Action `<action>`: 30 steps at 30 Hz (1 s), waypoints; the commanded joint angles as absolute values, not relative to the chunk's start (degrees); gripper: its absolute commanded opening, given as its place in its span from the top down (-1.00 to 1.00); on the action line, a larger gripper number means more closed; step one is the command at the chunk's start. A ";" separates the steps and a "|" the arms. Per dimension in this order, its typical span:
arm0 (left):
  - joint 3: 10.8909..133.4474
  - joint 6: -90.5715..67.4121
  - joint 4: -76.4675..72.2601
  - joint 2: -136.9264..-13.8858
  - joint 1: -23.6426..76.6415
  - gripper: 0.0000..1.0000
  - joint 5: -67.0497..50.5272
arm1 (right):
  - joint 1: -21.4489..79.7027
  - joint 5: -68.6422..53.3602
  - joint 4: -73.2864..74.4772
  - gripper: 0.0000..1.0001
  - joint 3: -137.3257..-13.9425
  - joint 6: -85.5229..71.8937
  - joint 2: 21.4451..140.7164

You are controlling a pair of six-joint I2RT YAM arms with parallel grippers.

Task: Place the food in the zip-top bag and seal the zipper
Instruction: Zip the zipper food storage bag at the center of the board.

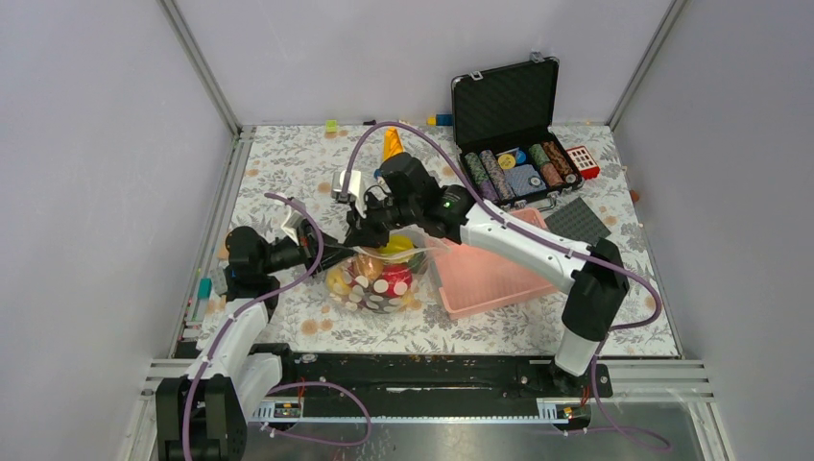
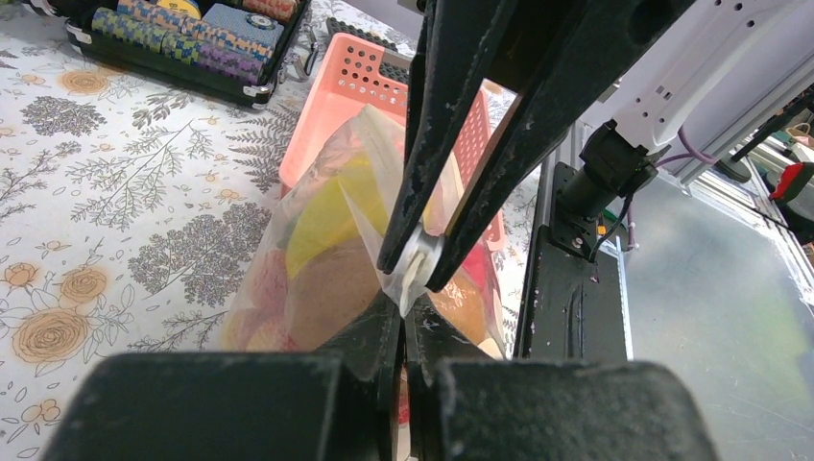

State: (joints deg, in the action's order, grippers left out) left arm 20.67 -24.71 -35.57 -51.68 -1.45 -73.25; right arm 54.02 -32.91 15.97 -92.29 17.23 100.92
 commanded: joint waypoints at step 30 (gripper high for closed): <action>22.11 -23.26 -40.54 -50.91 -1.59 -0.51 -76.94 | 54.22 -41.29 26.19 0.89 -101.47 19.99 101.47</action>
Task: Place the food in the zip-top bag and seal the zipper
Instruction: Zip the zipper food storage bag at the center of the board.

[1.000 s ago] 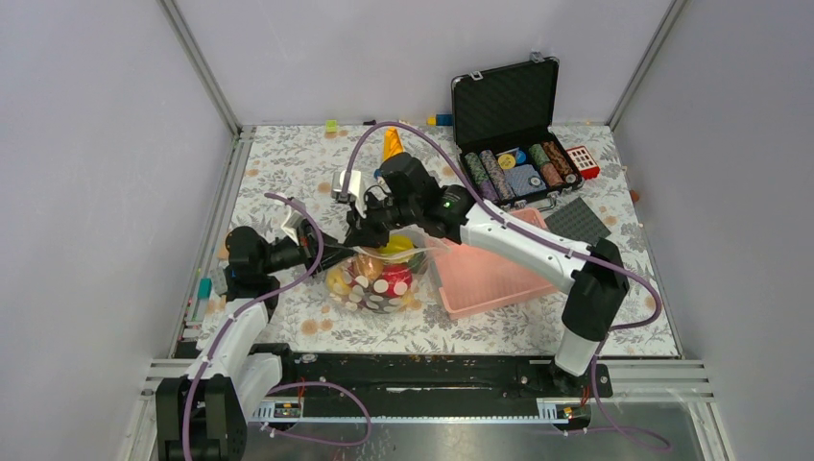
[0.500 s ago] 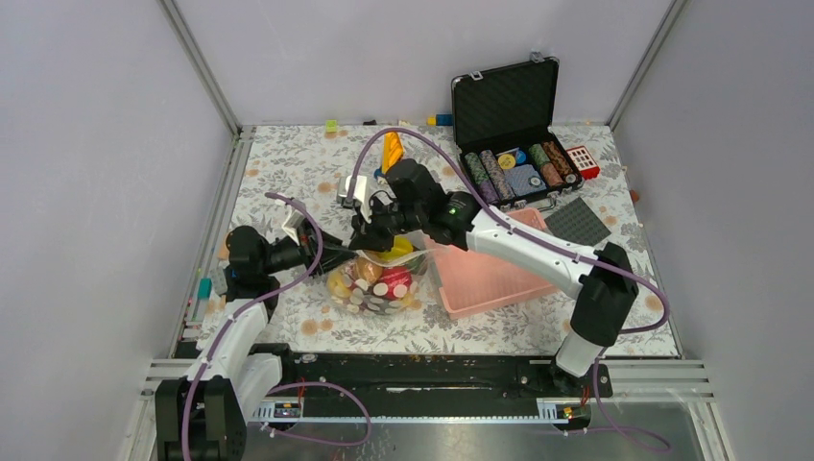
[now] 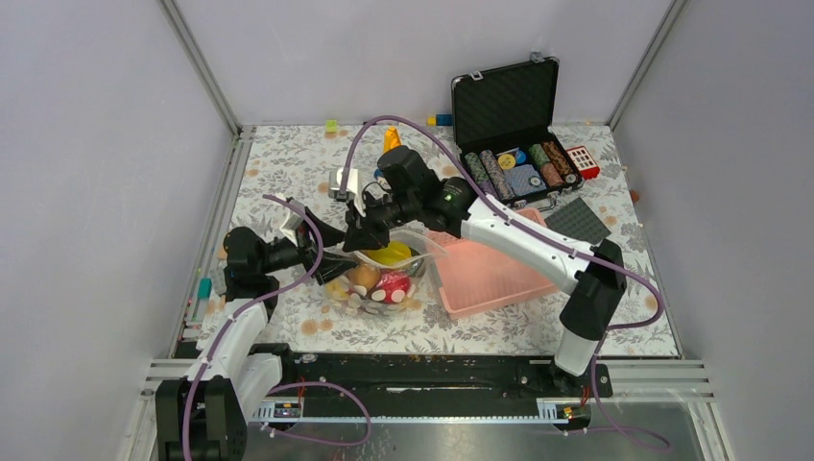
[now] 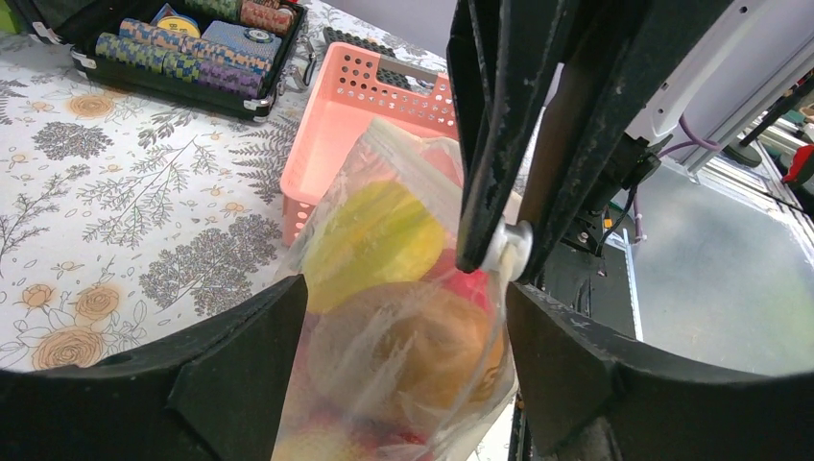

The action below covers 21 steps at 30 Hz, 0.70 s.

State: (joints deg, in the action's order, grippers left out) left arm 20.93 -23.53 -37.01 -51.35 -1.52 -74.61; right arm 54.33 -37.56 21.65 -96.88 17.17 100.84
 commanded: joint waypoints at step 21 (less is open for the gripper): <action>21.51 -28.22 -46.70 -51.00 -0.28 0.00 -75.24 | 54.23 -43.70 35.79 0.91 -110.04 29.00 105.20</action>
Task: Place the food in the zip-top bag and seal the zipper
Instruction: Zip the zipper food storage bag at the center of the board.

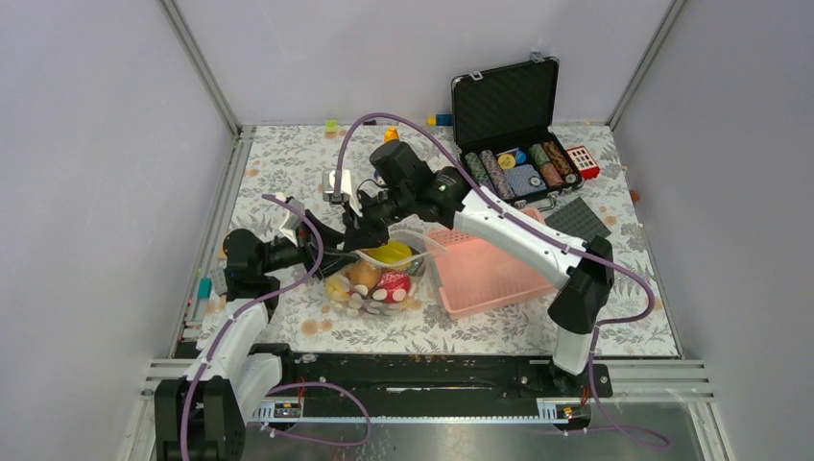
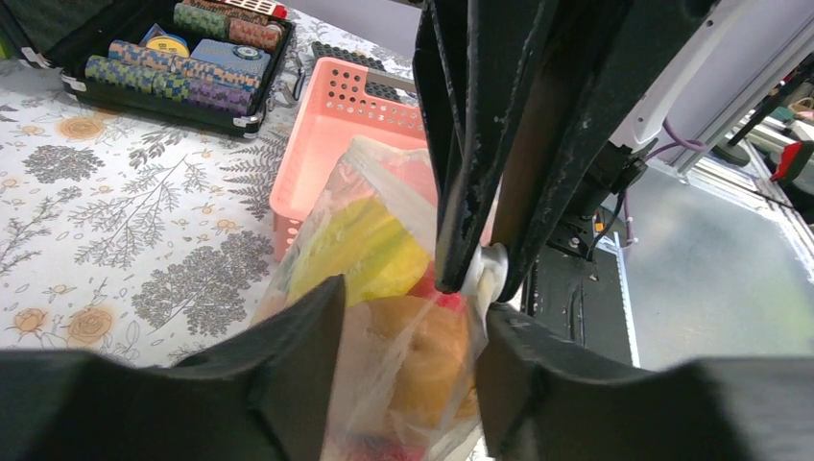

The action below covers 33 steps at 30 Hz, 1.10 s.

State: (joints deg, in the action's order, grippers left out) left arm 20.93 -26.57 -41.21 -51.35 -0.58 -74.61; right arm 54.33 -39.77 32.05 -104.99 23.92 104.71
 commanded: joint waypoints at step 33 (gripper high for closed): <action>16.88 -23.64 -45.17 -42.77 1.76 1.00 -63.15 | 54.49 -32.83 48.10 0.91 -115.01 37.07 107.77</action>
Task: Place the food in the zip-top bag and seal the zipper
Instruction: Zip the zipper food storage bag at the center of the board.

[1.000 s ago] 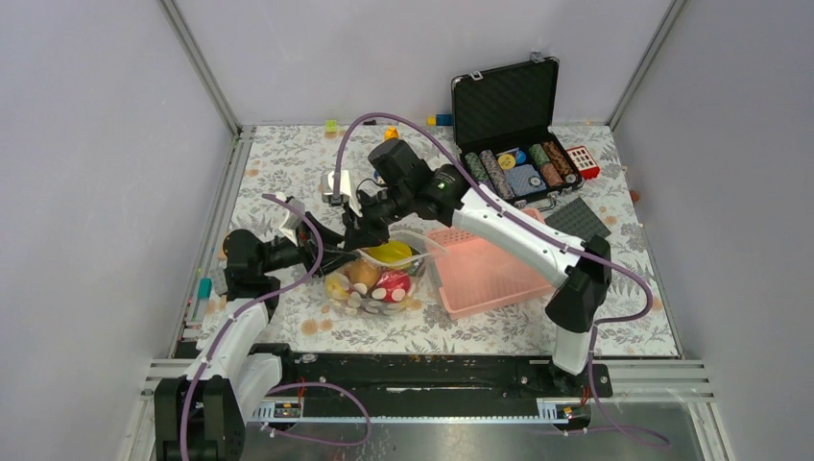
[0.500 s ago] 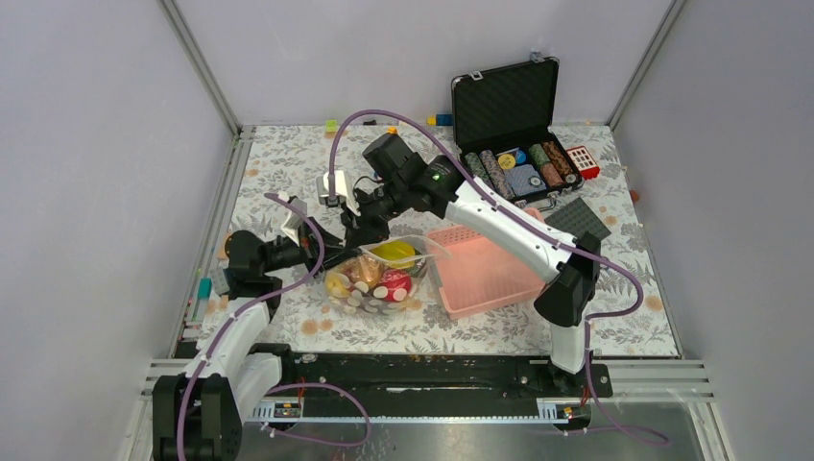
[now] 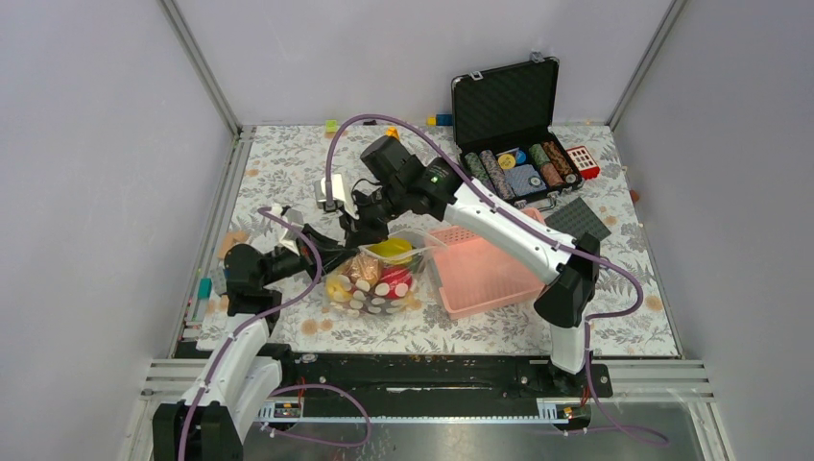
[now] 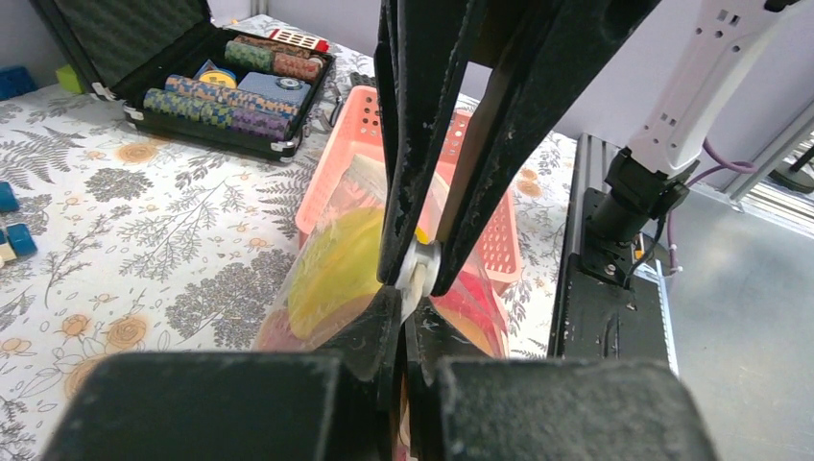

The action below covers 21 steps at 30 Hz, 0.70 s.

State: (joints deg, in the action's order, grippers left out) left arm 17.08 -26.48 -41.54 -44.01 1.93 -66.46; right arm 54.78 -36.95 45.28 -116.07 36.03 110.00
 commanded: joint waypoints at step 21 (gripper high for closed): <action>14.39 -27.12 -54.31 -42.48 1.75 1.00 -65.97 | 54.49 -25.90 47.13 0.91 -106.83 37.98 103.55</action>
State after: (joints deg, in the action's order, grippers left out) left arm 13.65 -27.07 -47.31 -43.86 1.98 -66.37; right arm 55.02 -31.86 43.77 -109.36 36.77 106.69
